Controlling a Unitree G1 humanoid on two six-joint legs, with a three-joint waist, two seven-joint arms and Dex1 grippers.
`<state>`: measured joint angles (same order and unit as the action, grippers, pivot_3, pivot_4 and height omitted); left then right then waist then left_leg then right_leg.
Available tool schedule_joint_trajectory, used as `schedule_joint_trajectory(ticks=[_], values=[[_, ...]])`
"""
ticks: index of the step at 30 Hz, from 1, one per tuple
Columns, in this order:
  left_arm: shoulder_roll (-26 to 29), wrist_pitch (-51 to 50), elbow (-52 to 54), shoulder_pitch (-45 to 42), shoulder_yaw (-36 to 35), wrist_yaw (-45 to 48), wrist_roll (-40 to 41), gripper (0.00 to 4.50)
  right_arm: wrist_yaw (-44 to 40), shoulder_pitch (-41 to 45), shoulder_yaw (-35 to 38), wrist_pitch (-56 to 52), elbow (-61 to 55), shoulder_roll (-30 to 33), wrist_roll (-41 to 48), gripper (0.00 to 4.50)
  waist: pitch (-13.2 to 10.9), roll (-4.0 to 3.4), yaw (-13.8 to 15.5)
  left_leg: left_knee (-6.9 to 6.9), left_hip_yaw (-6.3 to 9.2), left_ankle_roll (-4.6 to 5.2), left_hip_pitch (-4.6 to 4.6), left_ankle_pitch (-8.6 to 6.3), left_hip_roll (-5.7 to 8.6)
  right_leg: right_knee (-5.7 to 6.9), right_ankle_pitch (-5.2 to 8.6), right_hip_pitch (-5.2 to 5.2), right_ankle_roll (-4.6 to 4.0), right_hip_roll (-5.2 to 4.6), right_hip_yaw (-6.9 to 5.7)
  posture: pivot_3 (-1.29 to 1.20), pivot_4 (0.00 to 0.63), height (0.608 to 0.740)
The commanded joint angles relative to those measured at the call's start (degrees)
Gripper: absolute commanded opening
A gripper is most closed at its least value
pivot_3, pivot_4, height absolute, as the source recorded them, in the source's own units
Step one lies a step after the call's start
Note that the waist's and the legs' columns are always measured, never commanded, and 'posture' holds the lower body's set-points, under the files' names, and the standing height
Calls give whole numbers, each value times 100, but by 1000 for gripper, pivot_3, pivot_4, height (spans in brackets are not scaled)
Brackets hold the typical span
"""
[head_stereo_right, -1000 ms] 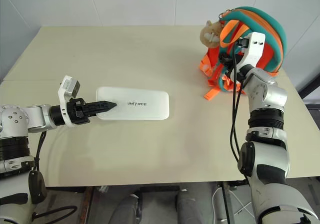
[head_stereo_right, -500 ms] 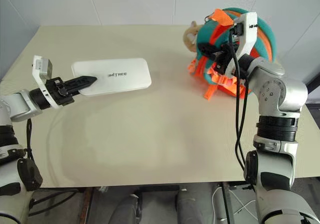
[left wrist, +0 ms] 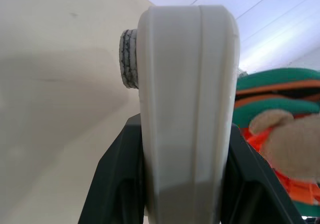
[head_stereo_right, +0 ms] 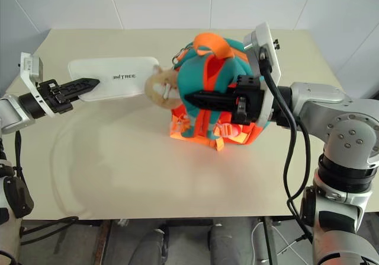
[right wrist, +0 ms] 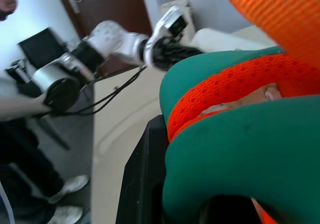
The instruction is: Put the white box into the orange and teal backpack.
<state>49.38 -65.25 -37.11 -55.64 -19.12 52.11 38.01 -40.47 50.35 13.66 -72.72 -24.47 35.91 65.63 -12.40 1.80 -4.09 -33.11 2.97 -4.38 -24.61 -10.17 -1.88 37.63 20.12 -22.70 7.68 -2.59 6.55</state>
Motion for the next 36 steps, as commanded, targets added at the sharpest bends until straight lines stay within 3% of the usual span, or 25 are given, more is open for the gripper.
schedule_joint_trajectory(ticks=[1,7,12,20,28,36], values=[[202,204,-10,-206,99,416,-54,1325,-375,-18,-6,135,-523,358,467,0,0,0,-2,1,0,0,0,0,0,-1,0,0,0,0,0,0,150,740],[288,707,311,-26,72,798,-72,1325,-1329,-354,-331,677,-890,1143,109,0,0,0,-5,0,0,2,-8,-2,-1,-4,4,-6,0,1,-2,0,150,740],[140,1769,981,534,-684,1260,323,1325,-2023,-870,-544,1550,-477,1721,-823,0,0,1,-16,-4,-1,5,-11,-4,-2,-12,4,-5,1,0,-2,0,150,740],[142,2160,1827,1263,-956,2183,799,1325,-2221,-1204,-688,2213,-68,1785,-1460,0,0,1,68,-26,-1,5,-10,-4,-2,2,4,-2,1,1,-1,0,150,740],[343,2156,2160,1530,-372,2801,645,1325,-2185,-1250,-753,2367,27,1712,-1561,0,0,1,103,-42,1,7,-10,-5,-2,5,3,6,1,0,-3,0,150,740],[354,2893,1644,930,597,3283,-102,1325,-2147,-1242,-837,2412,10,1654,-1650,0,0,1,104,-45,1,8,-10,-5,-2,7,2,7,2,1,-4,0,150,740]])
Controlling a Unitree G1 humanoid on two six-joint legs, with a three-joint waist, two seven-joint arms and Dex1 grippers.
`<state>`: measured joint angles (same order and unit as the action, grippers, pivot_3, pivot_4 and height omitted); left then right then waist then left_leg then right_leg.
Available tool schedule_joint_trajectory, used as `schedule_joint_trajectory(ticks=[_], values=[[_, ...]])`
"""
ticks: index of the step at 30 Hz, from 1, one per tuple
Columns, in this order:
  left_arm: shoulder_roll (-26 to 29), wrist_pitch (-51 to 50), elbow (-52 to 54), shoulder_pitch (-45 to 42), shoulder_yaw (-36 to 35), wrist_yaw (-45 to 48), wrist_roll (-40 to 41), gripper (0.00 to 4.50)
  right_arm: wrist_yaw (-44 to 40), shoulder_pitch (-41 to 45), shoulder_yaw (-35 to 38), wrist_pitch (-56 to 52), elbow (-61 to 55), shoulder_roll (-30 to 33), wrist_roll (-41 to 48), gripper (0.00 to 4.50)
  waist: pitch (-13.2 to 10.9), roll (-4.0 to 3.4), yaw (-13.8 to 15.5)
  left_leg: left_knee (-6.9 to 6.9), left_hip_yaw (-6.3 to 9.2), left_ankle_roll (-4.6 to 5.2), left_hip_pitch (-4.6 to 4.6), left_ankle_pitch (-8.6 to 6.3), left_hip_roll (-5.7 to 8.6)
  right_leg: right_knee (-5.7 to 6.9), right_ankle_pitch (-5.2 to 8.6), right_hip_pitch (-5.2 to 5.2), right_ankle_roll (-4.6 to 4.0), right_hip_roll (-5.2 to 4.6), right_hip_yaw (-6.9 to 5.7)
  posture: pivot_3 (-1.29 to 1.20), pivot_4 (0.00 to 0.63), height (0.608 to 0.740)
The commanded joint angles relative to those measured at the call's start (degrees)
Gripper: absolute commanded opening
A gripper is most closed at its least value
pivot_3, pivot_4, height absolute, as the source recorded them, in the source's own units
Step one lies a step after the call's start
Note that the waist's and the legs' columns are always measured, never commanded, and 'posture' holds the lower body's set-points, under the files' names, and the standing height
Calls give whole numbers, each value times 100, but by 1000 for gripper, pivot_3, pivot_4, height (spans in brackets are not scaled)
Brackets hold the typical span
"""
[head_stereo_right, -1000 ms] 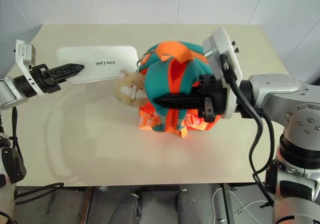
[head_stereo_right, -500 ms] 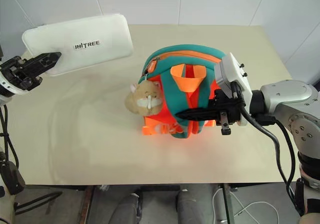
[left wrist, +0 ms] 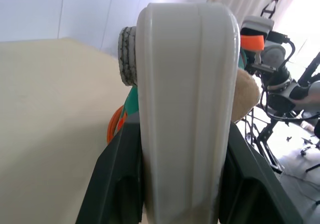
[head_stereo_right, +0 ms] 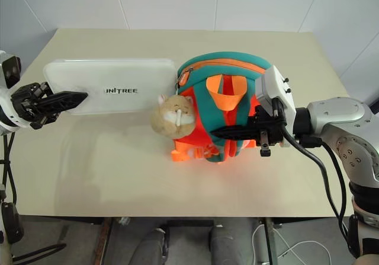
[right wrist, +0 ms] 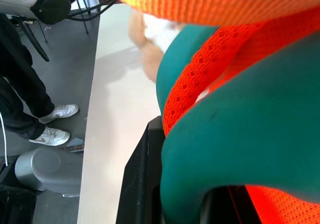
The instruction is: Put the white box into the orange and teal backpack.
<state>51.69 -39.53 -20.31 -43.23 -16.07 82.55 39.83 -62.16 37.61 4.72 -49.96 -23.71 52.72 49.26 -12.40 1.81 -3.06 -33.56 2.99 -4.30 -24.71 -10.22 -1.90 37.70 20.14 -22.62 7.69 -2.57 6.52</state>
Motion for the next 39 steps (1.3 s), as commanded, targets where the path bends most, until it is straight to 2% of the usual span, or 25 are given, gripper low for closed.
schedule_joint_trajectory(ticks=[1,7,12,19,24,30,32,33,39], values=[[140,427,-100,-427,436,323,-405,1325,23,27,52,134,-74,-35,-24,0,0,0,1,-1,0,0,0,0,0,0,0,0,0,0,0,0,150,740],[75,1079,-440,-1366,1254,621,-1167,1325,16,15,-9,158,-79,-79,-124,0,0,0,8,-7,1,2,-1,-1,0,1,0,3,1,1,-1,0,150,740],[-394,991,-605,-2139,1749,-101,-1704,1325,5,39,-107,204,-43,-126,-203,0,0,0,7,-14,1,4,-2,-2,1,3,-1,5,3,2,-1,0,150,740],[-1590,223,-240,-2503,2274,-1228,-2117,1324,-19,113,-195,248,3,-219,-263,0,0,0,21,-37,14,7,-15,-3,4,9,-6,7,13,3,-3,0,150,740],[-2514,212,-457,-2417,2429,-1958,-2334,1324,-4,152,-251,243,6,-290,-293,0,0,0,32,-54,24,8,-36,-4,8,10,-12,1,22,4,-7,0,150,740],[-3024,352,-715,-2420,2673,-2224,-2646,1324,29,210,-274,201,-16,-389,-303,0,0,0,39,-60,27,8,-36,-4,10,14,-13,2,25,5,-8,0,150,740],[-2947,144,-499,-2356,2844,-1953,-2646,2033,70,214,-272,175,-52,-419,-287,0,0,-1,37,-61,27,9,-36,-3,10,15,-14,2,25,5,-8,0,150,740],[-2903,75,-382,-2319,2875,-1874,-2629,2222,91,214,-267,160,-68,-429,-275,0,0,-1,35,-60,27,8,-34,-3,10,14,-14,4,25,5,-8,0,150,740],[-1656,-447,547,-2065,2662,-1159,-2398,3870,201,137,-229,117,-142,-454,-208,0,-1,-3,-53,-48,26,8,-33,-3,5,14,-12,-2,22,9,-6,0,150,740]])
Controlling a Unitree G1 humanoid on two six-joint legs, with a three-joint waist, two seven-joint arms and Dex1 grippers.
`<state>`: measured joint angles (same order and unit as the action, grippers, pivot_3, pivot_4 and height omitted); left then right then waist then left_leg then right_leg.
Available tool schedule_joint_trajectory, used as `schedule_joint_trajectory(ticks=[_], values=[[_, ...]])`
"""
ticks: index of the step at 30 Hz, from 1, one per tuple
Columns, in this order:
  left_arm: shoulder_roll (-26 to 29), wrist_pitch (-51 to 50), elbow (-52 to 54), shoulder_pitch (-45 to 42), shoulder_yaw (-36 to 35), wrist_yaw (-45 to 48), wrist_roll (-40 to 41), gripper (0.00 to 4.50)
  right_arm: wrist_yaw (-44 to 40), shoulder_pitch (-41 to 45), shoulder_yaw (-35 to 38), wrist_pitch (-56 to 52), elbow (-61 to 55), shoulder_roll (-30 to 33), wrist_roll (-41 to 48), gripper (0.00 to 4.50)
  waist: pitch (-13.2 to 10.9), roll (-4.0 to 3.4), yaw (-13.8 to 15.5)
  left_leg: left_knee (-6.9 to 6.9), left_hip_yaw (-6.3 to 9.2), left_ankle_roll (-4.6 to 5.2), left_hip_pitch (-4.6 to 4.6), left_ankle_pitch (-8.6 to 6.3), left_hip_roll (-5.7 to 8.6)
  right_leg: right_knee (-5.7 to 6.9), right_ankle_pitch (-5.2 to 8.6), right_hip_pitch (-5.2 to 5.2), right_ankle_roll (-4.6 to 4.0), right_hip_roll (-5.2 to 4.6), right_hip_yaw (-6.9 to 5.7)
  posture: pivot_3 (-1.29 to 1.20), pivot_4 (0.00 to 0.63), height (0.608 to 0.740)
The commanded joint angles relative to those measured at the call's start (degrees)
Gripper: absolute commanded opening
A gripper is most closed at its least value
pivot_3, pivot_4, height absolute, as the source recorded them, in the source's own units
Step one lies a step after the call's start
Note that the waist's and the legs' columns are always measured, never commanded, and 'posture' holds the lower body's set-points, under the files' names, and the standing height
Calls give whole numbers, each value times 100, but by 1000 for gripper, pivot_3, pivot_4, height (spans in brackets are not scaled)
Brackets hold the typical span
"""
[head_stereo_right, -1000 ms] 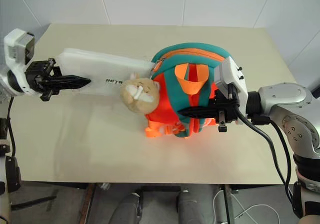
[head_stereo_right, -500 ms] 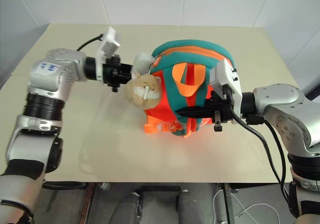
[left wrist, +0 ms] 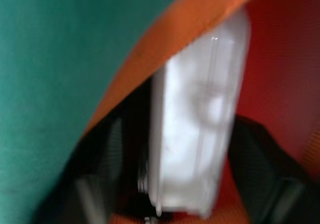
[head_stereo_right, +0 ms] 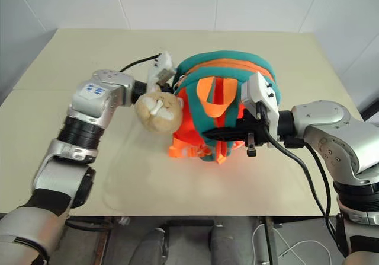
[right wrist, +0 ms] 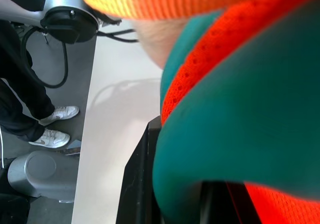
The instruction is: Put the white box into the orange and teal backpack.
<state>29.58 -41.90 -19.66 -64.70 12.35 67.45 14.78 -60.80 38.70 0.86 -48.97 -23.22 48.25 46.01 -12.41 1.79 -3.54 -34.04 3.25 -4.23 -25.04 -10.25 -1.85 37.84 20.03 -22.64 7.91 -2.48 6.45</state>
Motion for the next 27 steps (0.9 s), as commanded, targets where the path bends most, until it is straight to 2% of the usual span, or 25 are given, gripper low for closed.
schedule_joint_trajectory(ticks=[1,2,5,11,14,18,24,27], values=[[759,-261,601,156,-204,453,152,4145,79,25,151,15,-200,-14,122,0,0,0,-5,2,1,0,0,0,-3,2,2,-1,-3,4,-1,0,150,740],[1020,-349,768,265,-268,584,237,4457,85,25,139,20,-192,-23,119,0,0,-1,-1,3,2,0,1,0,-5,2,3,-1,-6,5,-3,0,150,740],[1663,-568,1289,634,-542,911,556,4485,91,38,111,35,-159,-52,110,0,0,-2,13,5,0,0,3,0,-4,1,5,0,-8,3,-1,0,150,740],[2230,-928,1963,1187,-1066,934,1063,4485,56,74,50,73,-86,-88,65,0,-1,-1,100,-8,8,0,-6,0,-1,-1,4,6,-8,0,-9,0,150,740],[2045,-1409,2662,1419,-1788,457,1688,4485,-1,129,-11,122,12,-126,11,0,-1,-1,98,-8,8,1,-3,0,-1,-1,4,7,-8,-2,-9,0,150,740],[1665,-2155,3389,1611,-2256,-144,2471,4485,-79,160,-76,167,98,-153,-68,0,-1,-1,103,-9,11,0,-3,0,-2,1,4,8,-8,-1,-13,0,150,740],[1321,-2573,3676,1807,-2000,-1012,2621,4485,-163,243,-171,216,207,-221,-176,0,-1,-1,61,-21,11,0,2,0,-1,8,1,14,-4,-1,-10,0,150,740],[1201,-2451,3533,1837,-1800,-1420,2406,3882,-184,253,-213,245,236,-233,-208,0,-1,-1,50,-21,12,1,4,1,0,8,-2,14,-2,0,-10,0,150,740]])
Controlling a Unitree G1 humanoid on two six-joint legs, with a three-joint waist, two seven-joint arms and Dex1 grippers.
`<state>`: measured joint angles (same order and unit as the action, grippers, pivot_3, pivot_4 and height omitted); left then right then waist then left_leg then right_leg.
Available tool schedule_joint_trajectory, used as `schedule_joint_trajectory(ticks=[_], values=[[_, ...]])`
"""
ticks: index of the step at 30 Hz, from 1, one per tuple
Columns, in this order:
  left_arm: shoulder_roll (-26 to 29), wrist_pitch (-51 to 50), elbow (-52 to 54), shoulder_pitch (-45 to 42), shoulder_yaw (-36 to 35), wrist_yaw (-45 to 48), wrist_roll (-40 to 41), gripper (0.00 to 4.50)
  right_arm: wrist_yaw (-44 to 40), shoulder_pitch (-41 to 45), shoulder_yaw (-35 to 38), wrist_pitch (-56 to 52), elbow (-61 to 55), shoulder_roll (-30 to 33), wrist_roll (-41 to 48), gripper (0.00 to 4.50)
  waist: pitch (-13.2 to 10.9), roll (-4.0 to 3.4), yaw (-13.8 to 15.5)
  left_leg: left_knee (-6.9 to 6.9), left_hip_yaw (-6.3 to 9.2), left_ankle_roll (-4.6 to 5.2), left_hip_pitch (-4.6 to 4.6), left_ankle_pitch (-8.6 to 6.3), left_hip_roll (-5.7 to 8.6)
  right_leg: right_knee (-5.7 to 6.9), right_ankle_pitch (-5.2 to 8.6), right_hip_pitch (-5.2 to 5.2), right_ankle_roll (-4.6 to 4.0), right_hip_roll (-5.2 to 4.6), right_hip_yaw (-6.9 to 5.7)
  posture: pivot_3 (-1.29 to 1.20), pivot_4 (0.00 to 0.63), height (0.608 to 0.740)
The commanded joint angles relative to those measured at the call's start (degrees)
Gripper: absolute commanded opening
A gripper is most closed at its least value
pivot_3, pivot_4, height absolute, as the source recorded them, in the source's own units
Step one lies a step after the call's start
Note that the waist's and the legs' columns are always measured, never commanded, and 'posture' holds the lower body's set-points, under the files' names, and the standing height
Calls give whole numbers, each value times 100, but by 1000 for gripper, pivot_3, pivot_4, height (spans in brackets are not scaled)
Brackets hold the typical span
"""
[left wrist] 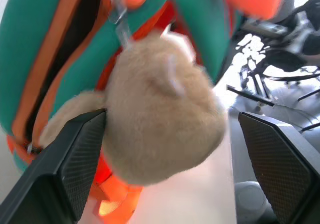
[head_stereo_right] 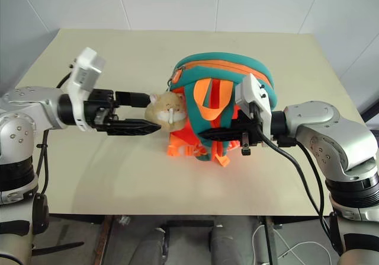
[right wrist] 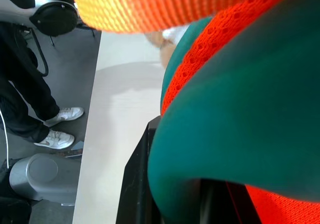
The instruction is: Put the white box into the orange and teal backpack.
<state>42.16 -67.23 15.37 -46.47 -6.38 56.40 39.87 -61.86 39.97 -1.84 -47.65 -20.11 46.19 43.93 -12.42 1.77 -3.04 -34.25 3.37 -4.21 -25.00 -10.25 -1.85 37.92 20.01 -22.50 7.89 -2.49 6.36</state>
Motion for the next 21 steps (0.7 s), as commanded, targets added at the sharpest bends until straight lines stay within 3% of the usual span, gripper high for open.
schedule_joint_trajectory(ticks=[1,8,12,14,21], values=[[-71,107,58,39,50,-316,-24,3592,-88,114,37,124,-71,-20,-15,0,0,0,-1,0,0,0,0,0,1,-1,0,0,0,0,0,0,150,740],[-10,-189,-47,-206,-169,-516,360,1500,-64,-46,156,318,-51,-201,5,0,0,0,-3,3,0,0,-2,0,1,-5,0,-1,0,0,0,0,150,740],[50,-320,-330,-428,-372,-730,427,592,206,-652,510,789,-107,-777,114,0,2,3,3,2,5,-1,-2,0,1,-3,0,1,1,2,-3,0,150,740],[130,-387,-509,-529,-451,-824,406,365,292,-887,592,875,-183,-946,183,0,2,3,3,2,5,-1,-4,0,2,-4,-1,1,1,1,-2,0,150,740],[355,-616,-1690,-1004,-523,-1387,51,324,345,-1507,619,906,-444,-1019,273,0,2,2,4,1,8,-2,0,1,4,-1,-1,4,1,1,-4,0,150,740]])
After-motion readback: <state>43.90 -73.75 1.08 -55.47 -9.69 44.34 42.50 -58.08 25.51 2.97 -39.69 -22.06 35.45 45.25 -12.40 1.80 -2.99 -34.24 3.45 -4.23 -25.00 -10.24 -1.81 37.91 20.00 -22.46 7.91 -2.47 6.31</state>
